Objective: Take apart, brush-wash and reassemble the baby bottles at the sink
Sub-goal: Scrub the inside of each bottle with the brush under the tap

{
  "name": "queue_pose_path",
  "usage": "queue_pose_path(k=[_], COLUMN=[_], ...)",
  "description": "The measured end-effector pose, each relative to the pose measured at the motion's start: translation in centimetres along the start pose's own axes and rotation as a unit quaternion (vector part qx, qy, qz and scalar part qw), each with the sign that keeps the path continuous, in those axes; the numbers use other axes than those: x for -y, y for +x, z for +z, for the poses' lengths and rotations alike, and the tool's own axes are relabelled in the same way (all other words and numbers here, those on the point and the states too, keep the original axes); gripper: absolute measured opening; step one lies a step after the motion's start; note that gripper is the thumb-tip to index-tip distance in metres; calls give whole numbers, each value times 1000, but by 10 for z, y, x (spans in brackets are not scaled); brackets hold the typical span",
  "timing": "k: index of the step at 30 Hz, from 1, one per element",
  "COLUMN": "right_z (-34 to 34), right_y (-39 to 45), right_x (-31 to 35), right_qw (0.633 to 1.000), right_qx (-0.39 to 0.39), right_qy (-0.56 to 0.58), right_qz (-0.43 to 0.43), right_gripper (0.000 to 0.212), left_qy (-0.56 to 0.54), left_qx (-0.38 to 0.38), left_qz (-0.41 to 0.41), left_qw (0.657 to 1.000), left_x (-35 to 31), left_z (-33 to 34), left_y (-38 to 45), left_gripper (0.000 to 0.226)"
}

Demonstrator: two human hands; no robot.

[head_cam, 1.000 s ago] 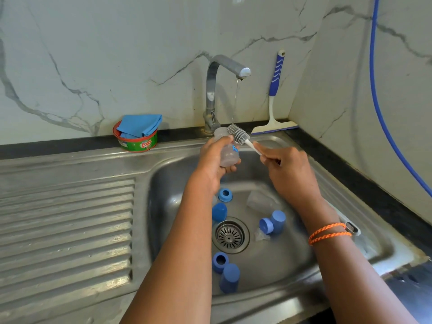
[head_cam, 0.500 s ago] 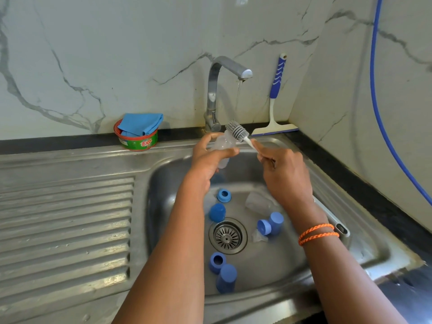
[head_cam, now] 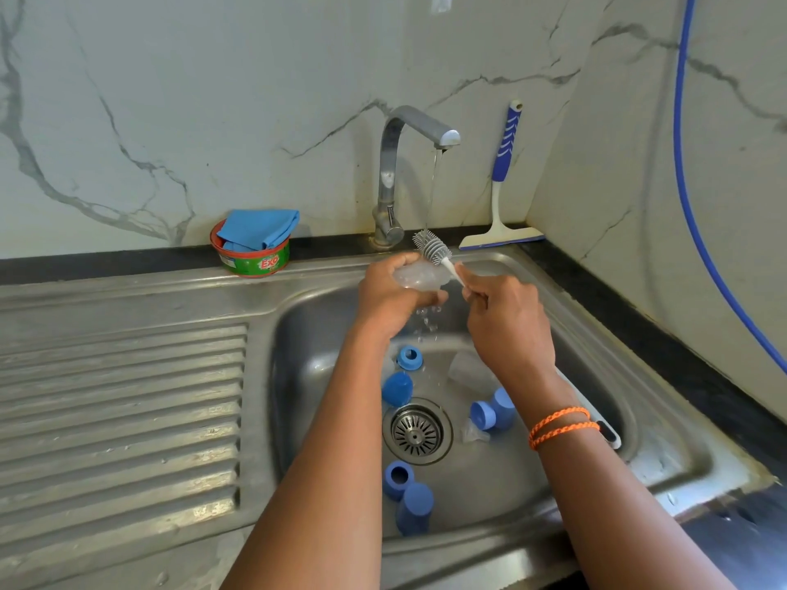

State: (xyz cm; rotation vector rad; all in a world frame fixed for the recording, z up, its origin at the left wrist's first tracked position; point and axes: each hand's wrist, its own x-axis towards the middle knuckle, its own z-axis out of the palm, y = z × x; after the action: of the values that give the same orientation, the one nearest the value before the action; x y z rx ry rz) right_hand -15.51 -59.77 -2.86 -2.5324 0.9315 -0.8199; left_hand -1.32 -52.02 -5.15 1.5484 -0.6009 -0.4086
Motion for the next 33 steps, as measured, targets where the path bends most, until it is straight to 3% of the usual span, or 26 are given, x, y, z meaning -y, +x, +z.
queue_pose_path(k=[6,9,13,16,20,24,28,33], right_z=[-1,1,4,7,7,7,11,11], right_y=[-1,-2,-3,-5,-3,-3,-5,0], right_x=[-5,-6,-1,3,10,7,3,4], right_qw=[1000,999,1000,1000,1000,1000,999,999], right_qx=[24,29,14,-2,5,2,17,10], right_qy=[13,20,16,18,6,23,30,26], right_qz=[10,3,-17,-21,-9,-4,-6,28], right_gripper=[30,24,26,34,35,38,23,31], left_qy=[4,3,26,50,95,50,43,60], left_qx=[-148,-183,-166,-109,-43,-88,-170,-87], left_qz=[-22,-32,-46,-44,-25,-46,-49,-45], left_qw=[989,983,985,992,994,994,983,993], left_x=[6,8,8,8,4,3,4,0], left_z=[-9,-14,-12,-12,-2,0,-3,-4], left_y=[10,15,14,11,3,3,6,1], left_gripper=[52,49,62,68,49,57,50,54])
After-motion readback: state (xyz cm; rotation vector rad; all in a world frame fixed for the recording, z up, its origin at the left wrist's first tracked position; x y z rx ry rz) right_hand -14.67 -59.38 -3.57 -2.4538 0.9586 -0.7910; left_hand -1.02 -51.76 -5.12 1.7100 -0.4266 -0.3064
